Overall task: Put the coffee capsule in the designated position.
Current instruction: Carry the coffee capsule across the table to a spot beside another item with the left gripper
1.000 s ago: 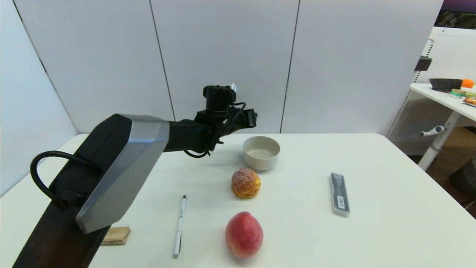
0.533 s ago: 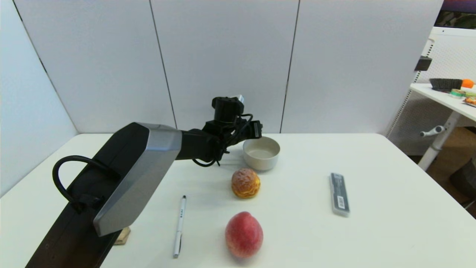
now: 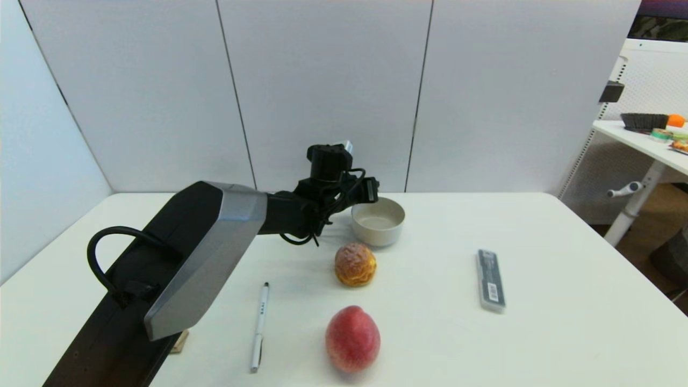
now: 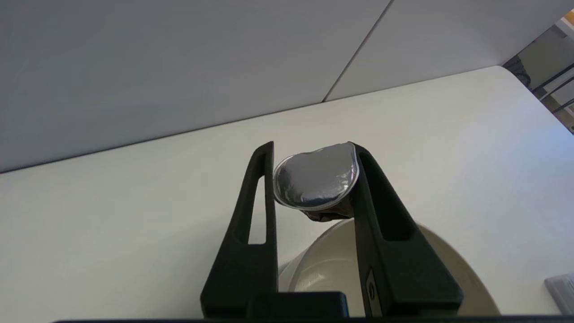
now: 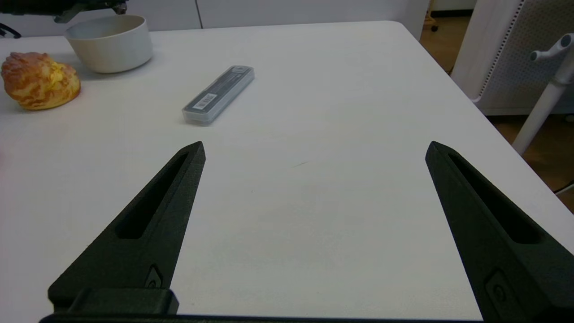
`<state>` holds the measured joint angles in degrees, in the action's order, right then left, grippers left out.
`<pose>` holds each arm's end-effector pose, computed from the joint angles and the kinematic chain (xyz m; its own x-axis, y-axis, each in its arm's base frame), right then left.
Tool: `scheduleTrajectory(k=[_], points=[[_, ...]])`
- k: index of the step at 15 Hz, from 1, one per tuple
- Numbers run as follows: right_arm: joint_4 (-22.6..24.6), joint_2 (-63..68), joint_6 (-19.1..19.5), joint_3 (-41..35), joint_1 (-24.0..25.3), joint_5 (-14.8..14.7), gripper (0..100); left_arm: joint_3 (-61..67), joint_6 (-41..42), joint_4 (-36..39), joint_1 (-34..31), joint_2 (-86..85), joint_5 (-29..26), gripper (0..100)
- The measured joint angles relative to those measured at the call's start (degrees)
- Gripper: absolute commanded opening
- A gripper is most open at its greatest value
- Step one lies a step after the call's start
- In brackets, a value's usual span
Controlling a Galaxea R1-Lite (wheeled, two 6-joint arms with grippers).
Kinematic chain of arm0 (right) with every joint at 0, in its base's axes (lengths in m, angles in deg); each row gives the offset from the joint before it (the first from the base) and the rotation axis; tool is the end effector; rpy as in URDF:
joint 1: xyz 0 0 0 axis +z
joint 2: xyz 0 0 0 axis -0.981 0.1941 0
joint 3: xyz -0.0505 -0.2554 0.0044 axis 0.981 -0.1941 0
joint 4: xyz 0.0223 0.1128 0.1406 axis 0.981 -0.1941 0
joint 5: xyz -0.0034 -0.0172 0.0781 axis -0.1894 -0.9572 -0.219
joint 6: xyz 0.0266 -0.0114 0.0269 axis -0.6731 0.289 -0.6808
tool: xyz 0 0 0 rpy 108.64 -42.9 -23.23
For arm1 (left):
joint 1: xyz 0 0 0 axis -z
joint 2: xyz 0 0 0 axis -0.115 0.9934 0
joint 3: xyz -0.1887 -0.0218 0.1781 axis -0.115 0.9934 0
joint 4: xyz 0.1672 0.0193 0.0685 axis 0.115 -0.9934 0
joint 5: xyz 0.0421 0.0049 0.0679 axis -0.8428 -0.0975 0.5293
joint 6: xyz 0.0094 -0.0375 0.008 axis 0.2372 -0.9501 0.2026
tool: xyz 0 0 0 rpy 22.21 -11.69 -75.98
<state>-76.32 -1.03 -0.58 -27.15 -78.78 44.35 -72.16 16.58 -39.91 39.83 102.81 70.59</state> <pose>0.0243 -0.0010 0.0758 0.9997 -0.0241 0.0037 0.0240 0.9992 0.0319 0.4262 -0.2837 0.0929 0.7593 -0.6139 -0.2158 0.5351 0.7778 -0.3297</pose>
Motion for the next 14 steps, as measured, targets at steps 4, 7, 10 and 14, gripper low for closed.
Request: scheduleTrajectory(k=[4,7,10,14], points=[[0.0,0.0,0.0,0.0,0.0,0.0,100,0.0,0.1,0.9,0.0,0.5,0.1,0],[0.0,0.0,0.0,0.0,0.0,0.0,100,0.0,0.2,1.2,-0.1,0.6,0.1,0],[0.0,0.0,0.0,0.0,0.0,0.0,100,0.0,0.2,1.4,-0.2,0.8,0.1,0],[0.0,0.0,0.0,0.0,0.0,0.0,100,0.0,0.3,2.0,-0.7,0.9,0.1,0]])
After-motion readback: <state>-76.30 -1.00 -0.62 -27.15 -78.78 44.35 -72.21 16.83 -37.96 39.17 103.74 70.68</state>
